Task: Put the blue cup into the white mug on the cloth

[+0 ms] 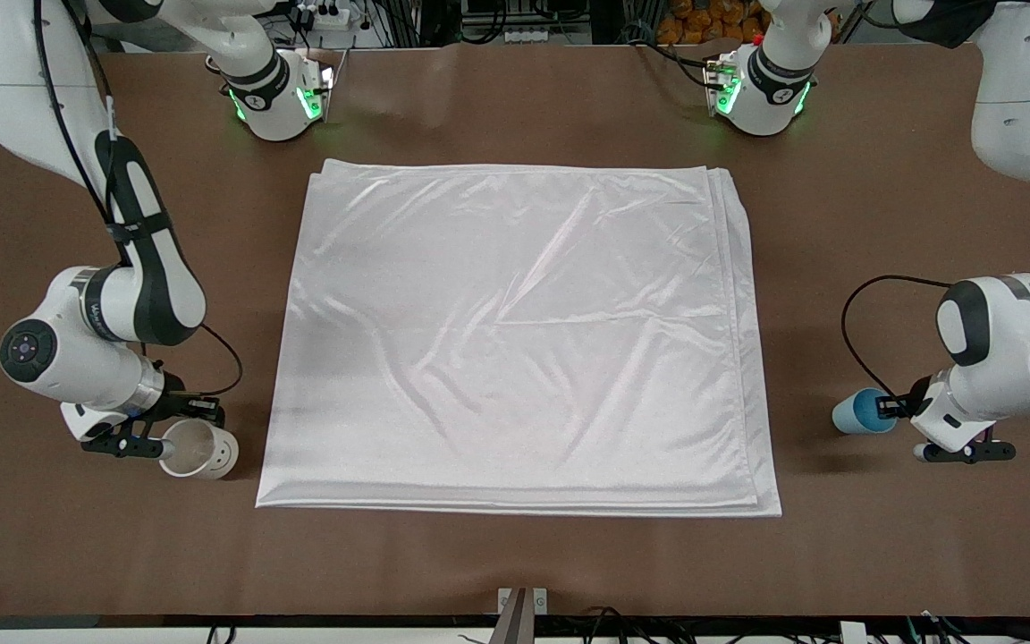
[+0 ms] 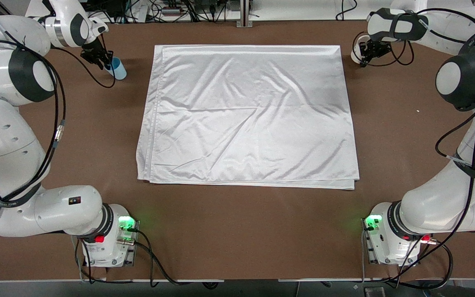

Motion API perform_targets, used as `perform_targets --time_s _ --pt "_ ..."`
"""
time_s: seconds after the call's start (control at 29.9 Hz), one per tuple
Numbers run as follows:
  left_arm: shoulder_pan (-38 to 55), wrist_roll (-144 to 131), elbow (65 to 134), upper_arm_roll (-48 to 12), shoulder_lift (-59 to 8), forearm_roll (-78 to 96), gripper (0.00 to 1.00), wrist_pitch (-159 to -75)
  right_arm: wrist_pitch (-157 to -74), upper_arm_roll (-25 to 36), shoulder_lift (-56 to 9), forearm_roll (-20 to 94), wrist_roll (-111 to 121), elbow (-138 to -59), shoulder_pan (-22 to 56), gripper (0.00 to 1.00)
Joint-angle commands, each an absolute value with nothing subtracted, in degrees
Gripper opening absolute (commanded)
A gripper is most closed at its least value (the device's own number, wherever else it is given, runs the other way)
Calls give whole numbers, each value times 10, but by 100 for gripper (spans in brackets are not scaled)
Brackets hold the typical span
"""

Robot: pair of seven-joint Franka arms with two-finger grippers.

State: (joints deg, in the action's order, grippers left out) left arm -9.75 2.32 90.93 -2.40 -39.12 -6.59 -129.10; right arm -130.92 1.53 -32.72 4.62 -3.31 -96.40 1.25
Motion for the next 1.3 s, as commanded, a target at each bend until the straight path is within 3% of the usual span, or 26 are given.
perform_targets --time_s 0.0,0.5,1.0,1.27 --pt "-99 18 904 -25 -392 -74 0 -1293 -1237 17 -297 51 -94 -930 58 0" --pt "-98 20 897 -26 -373 -73 0 -1292 -1215 18 -306 44 -310 -866 231 0" --pt "-77 7 896 -33 -297 -70 0 -1235 -1221 16 -346 45 -417 -854 382 0" --pt "-83 -54 869 -126 -282 -74 0 -1151 -1228 16 -376 47 -445 -844 431 0"
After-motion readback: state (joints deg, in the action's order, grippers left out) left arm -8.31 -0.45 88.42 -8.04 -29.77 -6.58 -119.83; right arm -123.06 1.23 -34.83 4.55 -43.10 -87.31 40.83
